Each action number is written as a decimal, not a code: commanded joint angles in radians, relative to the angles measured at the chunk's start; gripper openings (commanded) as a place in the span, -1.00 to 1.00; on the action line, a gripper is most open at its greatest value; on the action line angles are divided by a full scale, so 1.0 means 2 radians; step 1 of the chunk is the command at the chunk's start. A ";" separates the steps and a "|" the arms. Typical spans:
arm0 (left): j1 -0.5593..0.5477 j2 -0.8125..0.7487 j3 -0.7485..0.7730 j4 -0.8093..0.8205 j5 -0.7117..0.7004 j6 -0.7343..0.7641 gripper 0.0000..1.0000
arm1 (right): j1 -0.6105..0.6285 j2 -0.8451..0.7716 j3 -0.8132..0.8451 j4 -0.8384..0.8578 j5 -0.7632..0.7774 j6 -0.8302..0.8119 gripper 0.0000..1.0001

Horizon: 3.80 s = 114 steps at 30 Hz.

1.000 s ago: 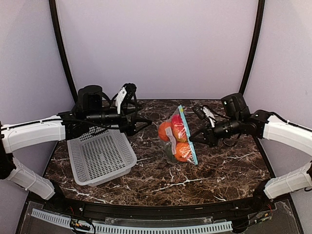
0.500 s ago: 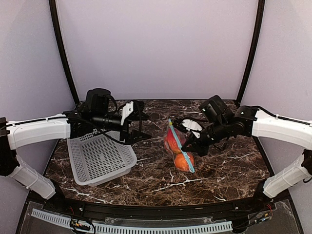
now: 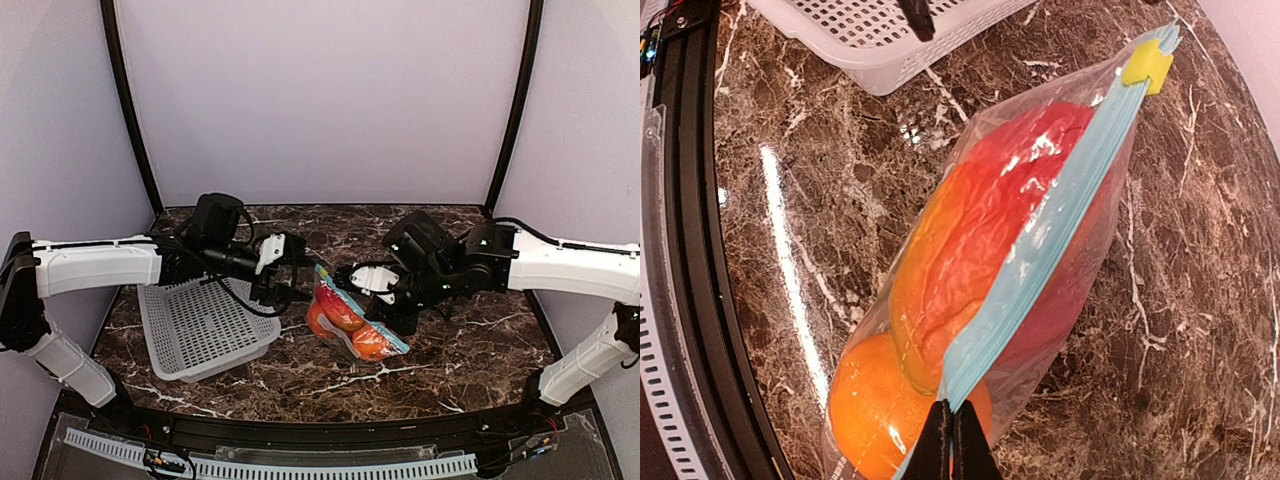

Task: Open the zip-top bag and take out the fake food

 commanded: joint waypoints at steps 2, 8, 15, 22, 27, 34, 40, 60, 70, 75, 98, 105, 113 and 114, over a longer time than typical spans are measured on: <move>0.001 -0.001 -0.017 0.007 -0.005 0.026 0.31 | 0.025 0.006 0.017 -0.012 0.067 -0.018 -1.00; 0.001 0.015 -0.015 0.029 -0.031 0.028 0.43 | 0.037 0.003 0.015 -0.020 0.094 -0.022 -1.00; 0.006 0.033 -0.004 0.032 0.004 0.015 0.36 | 0.052 0.003 0.011 -0.025 0.126 -0.027 -1.00; 0.006 0.034 -0.010 0.045 0.030 -0.003 -0.07 | 0.055 -0.004 0.007 -0.020 0.137 -0.026 -1.00; 0.006 0.035 -0.012 0.052 0.041 -0.015 -0.15 | 0.056 -0.006 0.005 -0.019 0.142 -0.028 -1.00; 0.005 0.046 -0.001 0.065 0.065 -0.041 -0.36 | 0.056 -0.008 0.002 -0.016 0.148 -0.028 -1.00; 0.006 0.052 -0.001 0.076 0.064 -0.056 -0.59 | 0.056 -0.013 -0.004 -0.011 0.152 -0.028 -1.00; -0.014 0.005 0.021 0.044 0.049 -0.063 -0.98 | -0.003 -0.084 -0.031 0.172 -0.037 0.045 0.17; -0.039 -0.008 0.027 0.045 0.039 -0.079 -0.98 | -0.002 -0.050 -0.032 0.255 -0.062 0.026 0.08; -0.039 -0.005 0.043 0.018 0.021 -0.099 -0.98 | 0.004 -0.066 -0.070 0.306 -0.052 0.033 0.12; -0.039 0.041 0.126 -0.098 0.024 -0.158 -0.99 | 0.018 -0.071 -0.133 0.416 0.035 -0.009 -0.34; -0.039 0.047 0.131 -0.100 0.029 -0.170 -0.98 | 0.019 -0.066 -0.138 0.426 0.028 -0.010 -0.35; -0.039 0.049 0.127 -0.093 0.033 -0.177 -0.98 | 0.020 -0.061 -0.151 0.451 0.025 -0.002 -0.36; -0.039 0.049 0.128 -0.092 0.034 -0.178 -0.98 | 0.020 -0.060 -0.151 0.452 0.024 -0.002 -0.37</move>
